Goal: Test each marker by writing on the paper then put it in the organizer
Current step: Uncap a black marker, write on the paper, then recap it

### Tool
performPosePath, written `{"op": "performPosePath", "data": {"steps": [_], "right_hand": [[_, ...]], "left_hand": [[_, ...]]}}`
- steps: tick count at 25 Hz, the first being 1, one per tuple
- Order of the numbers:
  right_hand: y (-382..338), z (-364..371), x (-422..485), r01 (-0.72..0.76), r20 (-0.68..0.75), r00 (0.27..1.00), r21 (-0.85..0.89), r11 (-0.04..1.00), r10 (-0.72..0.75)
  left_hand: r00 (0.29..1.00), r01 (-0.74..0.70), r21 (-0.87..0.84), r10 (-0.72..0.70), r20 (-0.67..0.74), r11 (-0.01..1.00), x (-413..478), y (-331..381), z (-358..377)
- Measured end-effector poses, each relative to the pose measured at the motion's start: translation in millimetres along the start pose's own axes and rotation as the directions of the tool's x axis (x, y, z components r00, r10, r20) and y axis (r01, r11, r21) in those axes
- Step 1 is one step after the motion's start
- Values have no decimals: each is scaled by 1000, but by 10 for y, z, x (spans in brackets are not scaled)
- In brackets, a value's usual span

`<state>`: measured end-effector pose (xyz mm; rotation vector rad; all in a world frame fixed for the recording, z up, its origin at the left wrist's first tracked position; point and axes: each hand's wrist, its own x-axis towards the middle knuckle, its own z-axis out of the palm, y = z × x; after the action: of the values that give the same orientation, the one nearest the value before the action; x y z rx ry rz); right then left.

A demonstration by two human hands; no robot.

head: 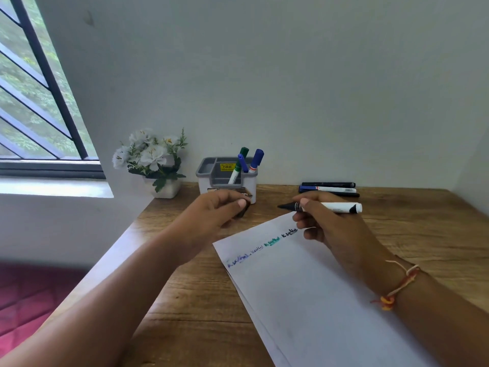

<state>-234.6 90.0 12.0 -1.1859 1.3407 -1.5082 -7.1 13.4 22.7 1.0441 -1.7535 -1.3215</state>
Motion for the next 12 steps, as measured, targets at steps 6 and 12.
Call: {"op": "performPosePath", "data": {"steps": [6,12], "right_hand": [[-115,50,-158,96,189,977,9,995,-96],[-126,92,-211,116,215,971,-20,993,-109]], "left_hand": [[985,121,-603,-173,-28,788,1,43,118],[973,195,-680,-225,45,707,-47,65,202]]}}
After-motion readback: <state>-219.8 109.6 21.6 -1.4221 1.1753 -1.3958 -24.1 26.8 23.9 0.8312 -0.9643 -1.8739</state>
